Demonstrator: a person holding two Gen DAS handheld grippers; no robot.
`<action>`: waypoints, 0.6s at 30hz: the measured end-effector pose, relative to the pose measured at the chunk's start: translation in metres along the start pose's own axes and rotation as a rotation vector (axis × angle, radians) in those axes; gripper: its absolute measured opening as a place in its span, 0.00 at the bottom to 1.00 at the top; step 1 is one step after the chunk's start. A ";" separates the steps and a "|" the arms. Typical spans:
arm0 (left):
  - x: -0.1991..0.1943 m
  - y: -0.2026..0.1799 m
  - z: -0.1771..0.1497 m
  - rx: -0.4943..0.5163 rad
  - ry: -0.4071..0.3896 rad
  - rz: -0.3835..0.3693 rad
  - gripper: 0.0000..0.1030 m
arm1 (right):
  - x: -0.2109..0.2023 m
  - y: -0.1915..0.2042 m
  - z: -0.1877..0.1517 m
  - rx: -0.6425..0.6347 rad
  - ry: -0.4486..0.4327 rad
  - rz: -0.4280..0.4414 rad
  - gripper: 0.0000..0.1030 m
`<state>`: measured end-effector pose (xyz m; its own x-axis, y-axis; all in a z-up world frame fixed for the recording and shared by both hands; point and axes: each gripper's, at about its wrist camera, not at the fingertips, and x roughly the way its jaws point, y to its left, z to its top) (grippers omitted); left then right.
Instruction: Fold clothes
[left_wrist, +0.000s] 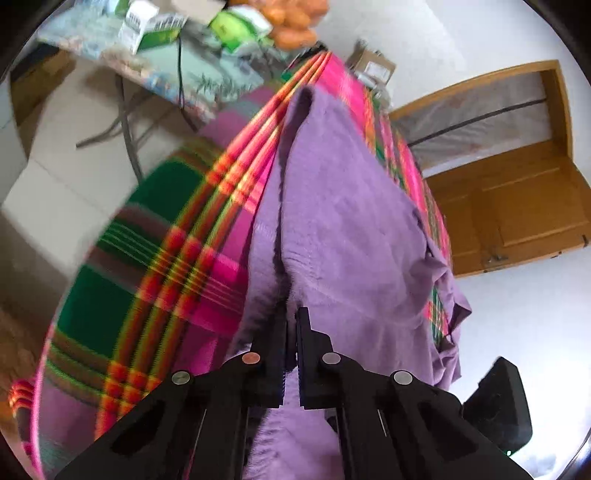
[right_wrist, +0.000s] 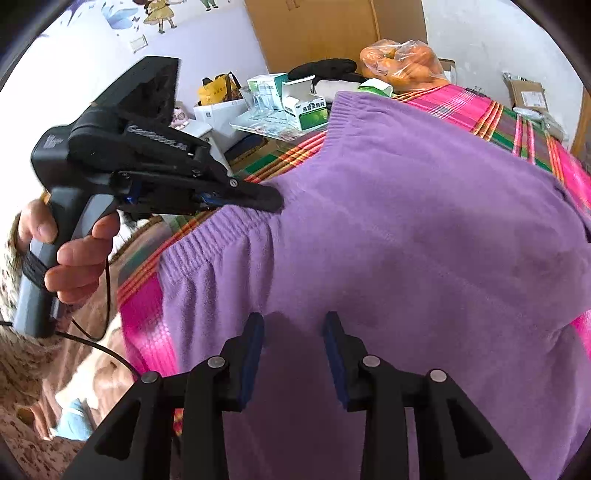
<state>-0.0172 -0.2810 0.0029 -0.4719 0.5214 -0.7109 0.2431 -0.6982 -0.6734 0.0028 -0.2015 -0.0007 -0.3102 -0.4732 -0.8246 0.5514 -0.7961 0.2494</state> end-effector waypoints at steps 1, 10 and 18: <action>-0.004 0.000 0.000 0.000 -0.015 -0.003 0.04 | 0.001 0.001 0.001 0.009 -0.003 0.010 0.34; -0.042 0.024 0.005 -0.078 -0.154 0.040 0.00 | 0.016 0.022 0.010 0.044 -0.009 0.133 0.34; -0.050 0.027 0.000 -0.083 -0.180 0.058 0.00 | 0.005 0.022 0.002 0.055 -0.030 0.114 0.34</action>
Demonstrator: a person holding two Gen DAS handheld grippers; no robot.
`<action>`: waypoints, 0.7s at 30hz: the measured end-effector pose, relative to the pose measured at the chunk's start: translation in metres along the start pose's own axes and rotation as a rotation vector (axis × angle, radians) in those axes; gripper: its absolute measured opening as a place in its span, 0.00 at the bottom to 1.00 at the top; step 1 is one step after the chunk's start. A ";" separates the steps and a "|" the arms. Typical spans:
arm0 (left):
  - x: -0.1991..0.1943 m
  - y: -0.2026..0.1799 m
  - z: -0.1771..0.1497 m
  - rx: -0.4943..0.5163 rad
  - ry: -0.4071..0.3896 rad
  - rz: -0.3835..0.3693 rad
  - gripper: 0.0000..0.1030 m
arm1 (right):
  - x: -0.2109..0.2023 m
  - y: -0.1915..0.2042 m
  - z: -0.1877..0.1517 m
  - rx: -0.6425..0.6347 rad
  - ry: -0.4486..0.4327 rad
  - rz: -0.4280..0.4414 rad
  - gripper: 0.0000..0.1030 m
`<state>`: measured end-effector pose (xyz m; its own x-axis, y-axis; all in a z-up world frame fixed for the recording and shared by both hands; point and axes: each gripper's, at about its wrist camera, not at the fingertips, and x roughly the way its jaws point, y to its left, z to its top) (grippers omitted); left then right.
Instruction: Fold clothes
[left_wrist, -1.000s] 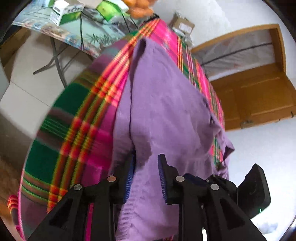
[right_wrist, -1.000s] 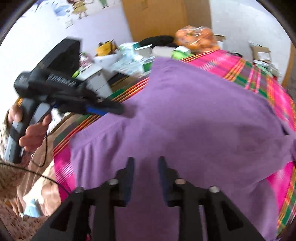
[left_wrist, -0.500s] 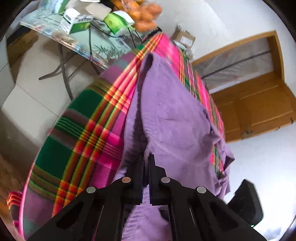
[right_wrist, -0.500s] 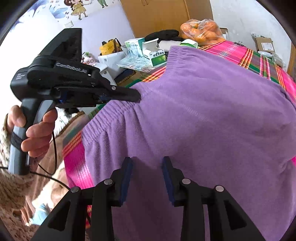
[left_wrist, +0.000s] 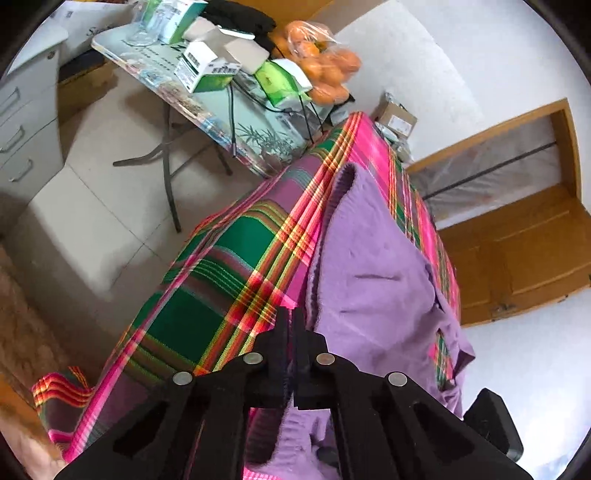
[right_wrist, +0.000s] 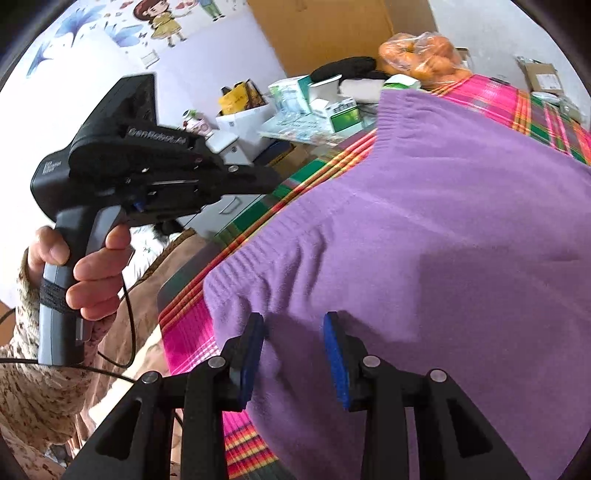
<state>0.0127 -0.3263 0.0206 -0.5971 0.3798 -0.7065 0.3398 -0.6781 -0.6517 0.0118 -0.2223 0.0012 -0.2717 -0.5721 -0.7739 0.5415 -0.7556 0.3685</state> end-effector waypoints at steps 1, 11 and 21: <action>-0.001 -0.002 -0.001 0.010 -0.002 -0.002 0.00 | -0.006 -0.004 -0.002 0.013 -0.014 -0.008 0.34; 0.005 -0.059 -0.031 0.190 0.028 -0.004 0.17 | -0.108 -0.068 -0.044 0.205 -0.214 -0.179 0.34; 0.039 -0.137 -0.091 0.401 0.122 -0.069 0.23 | -0.252 -0.170 -0.173 0.621 -0.427 -0.574 0.34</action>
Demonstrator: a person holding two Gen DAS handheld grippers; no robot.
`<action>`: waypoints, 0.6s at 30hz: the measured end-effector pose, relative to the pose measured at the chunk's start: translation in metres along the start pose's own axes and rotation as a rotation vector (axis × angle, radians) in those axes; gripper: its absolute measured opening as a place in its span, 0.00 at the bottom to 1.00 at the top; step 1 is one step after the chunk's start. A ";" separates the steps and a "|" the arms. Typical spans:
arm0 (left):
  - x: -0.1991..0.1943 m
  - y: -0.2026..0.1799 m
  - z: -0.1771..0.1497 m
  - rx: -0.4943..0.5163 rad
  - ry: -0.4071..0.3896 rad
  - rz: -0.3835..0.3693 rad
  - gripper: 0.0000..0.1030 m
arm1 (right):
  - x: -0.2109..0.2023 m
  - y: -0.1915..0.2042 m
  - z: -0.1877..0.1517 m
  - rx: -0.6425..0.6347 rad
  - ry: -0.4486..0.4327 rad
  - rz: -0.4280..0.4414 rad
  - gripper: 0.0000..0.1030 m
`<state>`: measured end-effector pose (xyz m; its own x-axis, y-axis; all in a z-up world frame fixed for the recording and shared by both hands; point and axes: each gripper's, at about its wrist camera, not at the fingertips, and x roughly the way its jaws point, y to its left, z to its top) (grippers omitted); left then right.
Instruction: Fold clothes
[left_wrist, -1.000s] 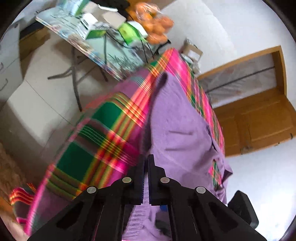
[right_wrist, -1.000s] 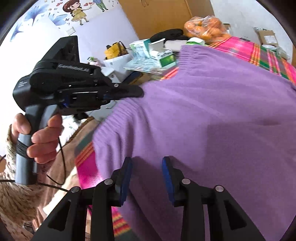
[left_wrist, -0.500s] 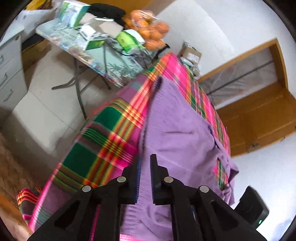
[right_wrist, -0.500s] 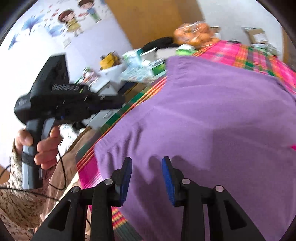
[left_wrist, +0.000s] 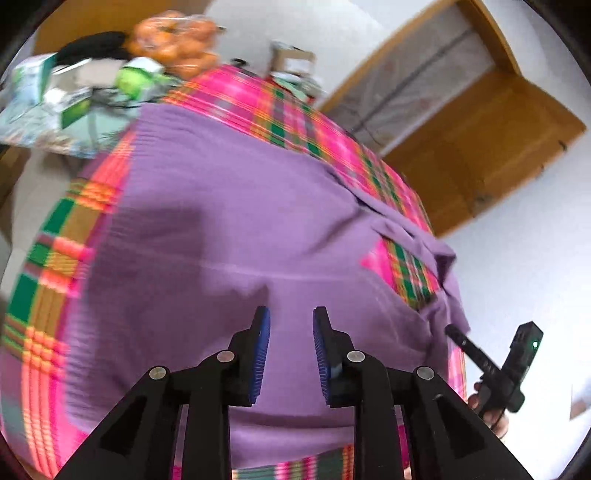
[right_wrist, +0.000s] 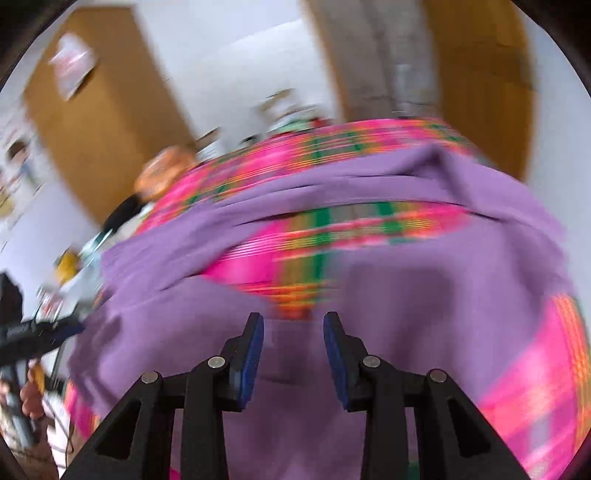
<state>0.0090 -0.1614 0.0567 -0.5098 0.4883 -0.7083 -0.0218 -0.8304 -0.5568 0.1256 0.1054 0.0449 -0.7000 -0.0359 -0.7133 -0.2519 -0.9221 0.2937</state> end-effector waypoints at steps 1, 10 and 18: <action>0.006 -0.009 -0.002 0.015 0.010 -0.004 0.23 | -0.006 -0.013 -0.003 0.019 -0.012 -0.030 0.34; 0.057 -0.083 -0.035 0.177 0.127 -0.047 0.34 | -0.033 -0.104 -0.013 0.154 -0.103 -0.206 0.36; 0.101 -0.109 -0.065 0.186 0.253 -0.071 0.37 | -0.003 -0.137 0.011 0.166 -0.078 -0.210 0.37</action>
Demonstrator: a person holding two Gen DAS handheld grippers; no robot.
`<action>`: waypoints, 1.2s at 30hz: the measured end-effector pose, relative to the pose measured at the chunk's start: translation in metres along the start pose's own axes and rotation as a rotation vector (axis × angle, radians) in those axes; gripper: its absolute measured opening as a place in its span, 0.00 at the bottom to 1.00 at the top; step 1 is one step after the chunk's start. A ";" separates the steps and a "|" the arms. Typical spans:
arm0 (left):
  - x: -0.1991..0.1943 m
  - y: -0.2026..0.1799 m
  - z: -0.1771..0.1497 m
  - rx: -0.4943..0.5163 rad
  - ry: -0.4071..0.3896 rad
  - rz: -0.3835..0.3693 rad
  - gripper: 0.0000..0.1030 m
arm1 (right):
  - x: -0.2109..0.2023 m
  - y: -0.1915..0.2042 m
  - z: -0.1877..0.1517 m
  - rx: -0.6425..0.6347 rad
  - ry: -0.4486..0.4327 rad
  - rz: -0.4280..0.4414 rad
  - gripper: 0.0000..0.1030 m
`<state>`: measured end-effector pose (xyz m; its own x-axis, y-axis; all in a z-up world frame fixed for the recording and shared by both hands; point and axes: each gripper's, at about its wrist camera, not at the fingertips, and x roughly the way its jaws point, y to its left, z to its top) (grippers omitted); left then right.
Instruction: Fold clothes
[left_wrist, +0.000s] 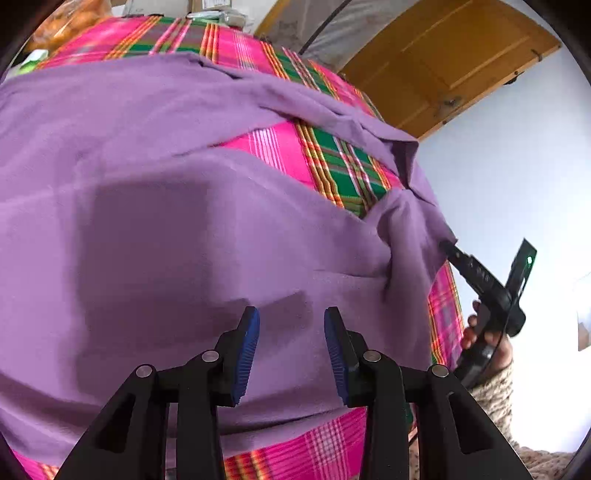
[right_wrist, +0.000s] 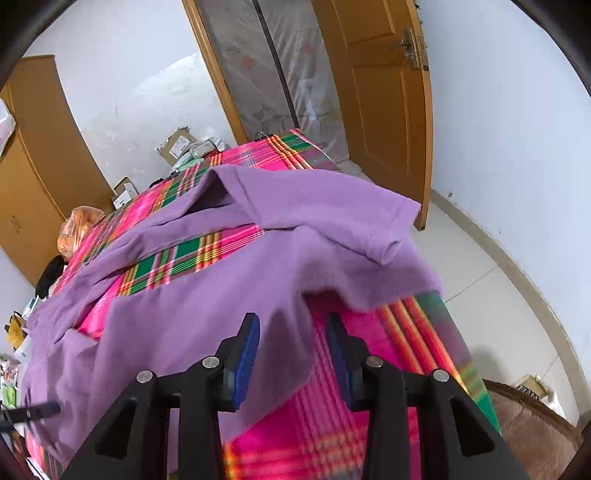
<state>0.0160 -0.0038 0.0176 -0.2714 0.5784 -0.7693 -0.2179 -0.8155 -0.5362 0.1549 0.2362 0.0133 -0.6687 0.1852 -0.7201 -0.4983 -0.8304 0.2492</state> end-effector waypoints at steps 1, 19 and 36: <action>0.003 0.000 0.000 -0.008 0.003 0.001 0.37 | 0.007 -0.001 0.003 0.002 0.007 0.009 0.37; 0.015 -0.014 -0.005 0.002 0.015 0.027 0.37 | -0.070 -0.051 0.000 0.121 -0.229 -0.020 0.03; -0.031 0.023 -0.042 -0.063 -0.020 0.059 0.37 | -0.075 -0.086 -0.030 0.196 -0.168 -0.184 0.03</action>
<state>0.0592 -0.0410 0.0146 -0.3008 0.5293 -0.7933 -0.1420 -0.8474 -0.5116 0.2647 0.2777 0.0268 -0.6315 0.4206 -0.6514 -0.7051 -0.6610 0.2568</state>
